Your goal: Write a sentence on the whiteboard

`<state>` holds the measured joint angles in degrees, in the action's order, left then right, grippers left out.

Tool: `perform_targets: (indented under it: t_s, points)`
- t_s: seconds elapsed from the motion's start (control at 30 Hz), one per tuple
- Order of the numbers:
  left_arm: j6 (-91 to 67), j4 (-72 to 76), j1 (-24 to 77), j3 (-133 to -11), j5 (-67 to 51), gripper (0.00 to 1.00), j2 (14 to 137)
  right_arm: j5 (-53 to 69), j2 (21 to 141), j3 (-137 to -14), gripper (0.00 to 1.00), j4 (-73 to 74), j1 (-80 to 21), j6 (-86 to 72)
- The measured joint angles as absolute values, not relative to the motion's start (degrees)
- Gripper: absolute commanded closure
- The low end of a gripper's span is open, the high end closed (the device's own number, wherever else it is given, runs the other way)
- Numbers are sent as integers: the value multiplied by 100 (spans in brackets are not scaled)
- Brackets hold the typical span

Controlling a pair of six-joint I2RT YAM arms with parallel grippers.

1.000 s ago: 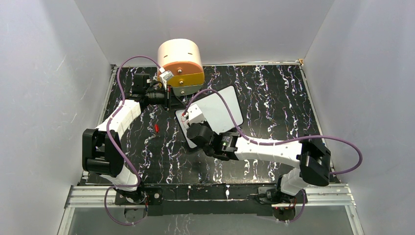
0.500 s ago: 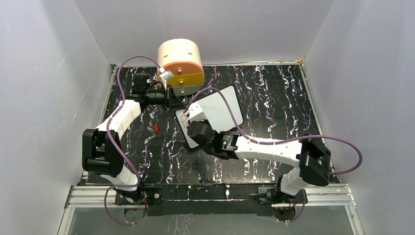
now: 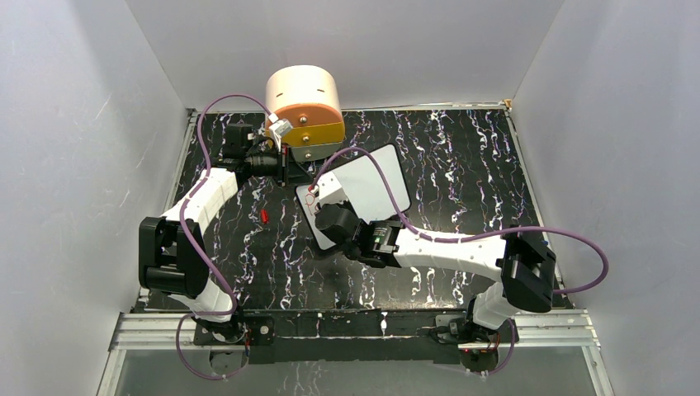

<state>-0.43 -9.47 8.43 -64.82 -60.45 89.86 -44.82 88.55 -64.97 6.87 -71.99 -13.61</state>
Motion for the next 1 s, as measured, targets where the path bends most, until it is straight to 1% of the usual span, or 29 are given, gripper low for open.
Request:
perform_targets:
  t_s: [1.0]
  points:
    - [-38,-945,843,-6482,-6038,100,8986,-4178,8855,-6499,100,670,-7196,-1341]
